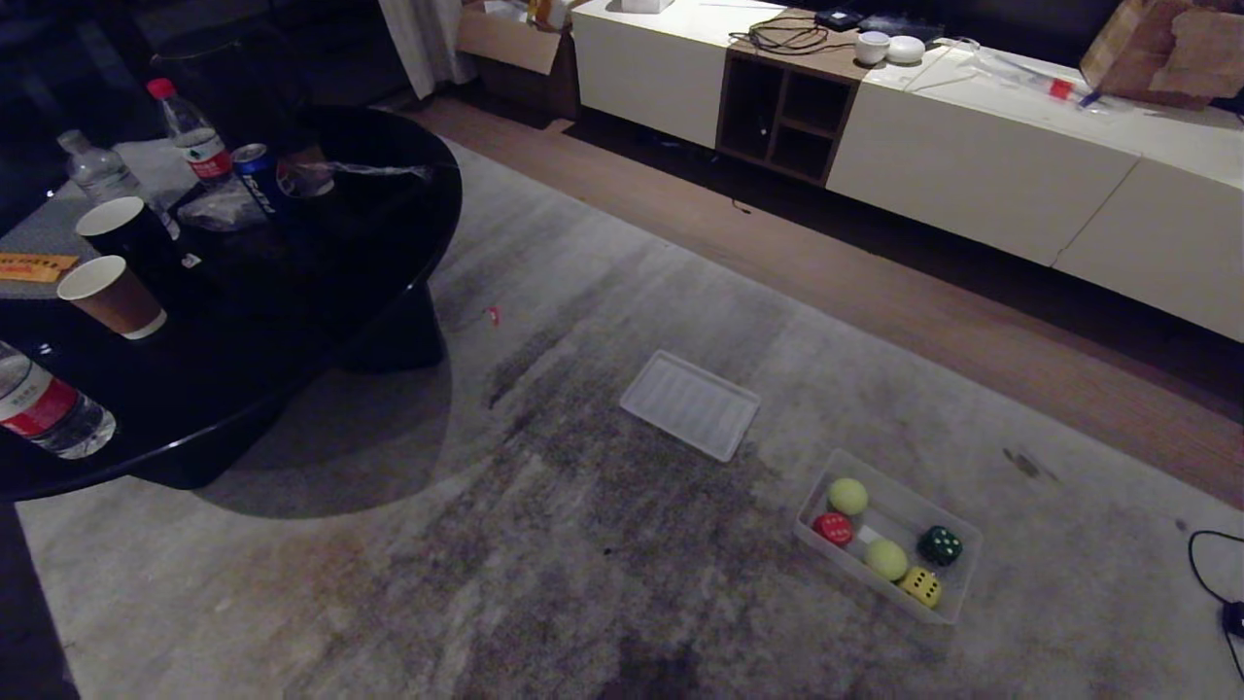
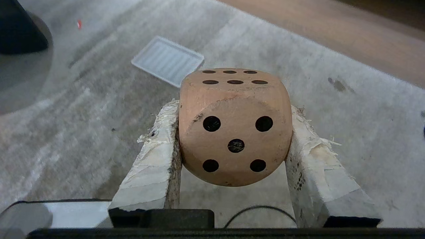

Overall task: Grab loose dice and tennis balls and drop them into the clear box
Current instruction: Put the toys in the box

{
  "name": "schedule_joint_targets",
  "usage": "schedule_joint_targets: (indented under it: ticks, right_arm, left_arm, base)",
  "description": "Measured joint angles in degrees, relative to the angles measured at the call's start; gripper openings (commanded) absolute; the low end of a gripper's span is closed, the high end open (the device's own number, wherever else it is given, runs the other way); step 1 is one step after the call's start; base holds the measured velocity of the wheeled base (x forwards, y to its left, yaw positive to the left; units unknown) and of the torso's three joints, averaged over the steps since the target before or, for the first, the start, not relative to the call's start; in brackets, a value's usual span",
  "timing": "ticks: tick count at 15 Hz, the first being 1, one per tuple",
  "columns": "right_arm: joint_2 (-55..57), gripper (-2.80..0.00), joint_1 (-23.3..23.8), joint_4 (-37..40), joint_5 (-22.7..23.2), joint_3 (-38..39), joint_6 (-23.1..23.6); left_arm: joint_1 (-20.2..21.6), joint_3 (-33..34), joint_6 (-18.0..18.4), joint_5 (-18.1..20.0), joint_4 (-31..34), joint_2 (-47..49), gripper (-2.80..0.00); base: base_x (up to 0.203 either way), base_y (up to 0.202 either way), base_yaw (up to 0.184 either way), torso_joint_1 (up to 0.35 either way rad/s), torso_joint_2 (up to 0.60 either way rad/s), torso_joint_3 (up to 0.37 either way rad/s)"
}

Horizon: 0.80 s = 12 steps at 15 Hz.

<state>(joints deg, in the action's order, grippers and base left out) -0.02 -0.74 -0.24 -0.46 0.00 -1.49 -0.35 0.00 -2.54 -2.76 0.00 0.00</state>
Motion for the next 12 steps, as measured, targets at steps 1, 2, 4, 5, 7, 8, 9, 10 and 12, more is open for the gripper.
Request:
schedule_joint_targets:
  ticks: [1,2,4,5,7,8,9,10,12]
  right_arm:
    - [0.0,-2.8,0.0,0.0,0.0,0.0,0.2]
    - [0.0,-2.8,0.0,0.0,0.0,0.0,0.5]
    - [0.0,-2.8,0.0,0.0,0.0,0.0,0.8]
    - [0.0,-2.8,0.0,0.0,0.0,0.0,0.9]
    - [0.0,-2.8,0.0,0.0,0.0,0.0,0.8]
    - [0.0,-2.8,0.0,0.0,0.0,0.0,0.8]
    - [0.0,-2.8,0.0,0.0,0.0,0.0,0.8]
    - [0.0,-2.8,0.0,0.0,-0.1,0.0,0.7]
    - [0.0,-2.8,0.0,0.0,-0.1,0.0,0.7]
  left_arm:
    - [0.0,0.0,0.1,0.0,0.0,0.0,-2.8]
    - [0.0,0.0,0.1,0.0,0.0,0.0,-2.8]
    - [0.0,0.0,0.1,0.0,0.0,0.0,-2.8]
    - [0.0,0.0,0.1,0.0,0.0,0.0,-2.8]
    - [0.0,0.0,0.1,0.0,0.0,0.0,-2.8]
    - [0.0,0.0,0.1,0.0,0.0,0.0,-2.8]
    - [0.0,0.0,0.1,0.0,0.0,0.0,-2.8]
    - [0.0,0.0,0.1,0.0,0.0,0.0,-2.8]
    - [0.0,0.0,0.1,0.0,0.0,0.0,-2.8]
  base:
    - [0.0,0.0,0.0,0.006,0.0,-0.207]
    - [0.0,0.0,0.0,-0.002,0.0,-0.198]
    - [0.0,0.0,0.0,0.005,0.0,-0.2]
    - [0.0,0.0,0.0,0.001,0.0,-0.201]
    - [0.0,0.0,0.0,0.003,0.0,-0.197]
    - [0.0,0.0,0.0,0.006,0.0,-0.2]
    - [0.0,0.0,0.0,-0.002,0.0,-0.193]
    - [0.0,0.0,0.0,0.005,0.0,-0.196]
    - [0.0,0.0,0.0,0.004,0.0,-0.199]
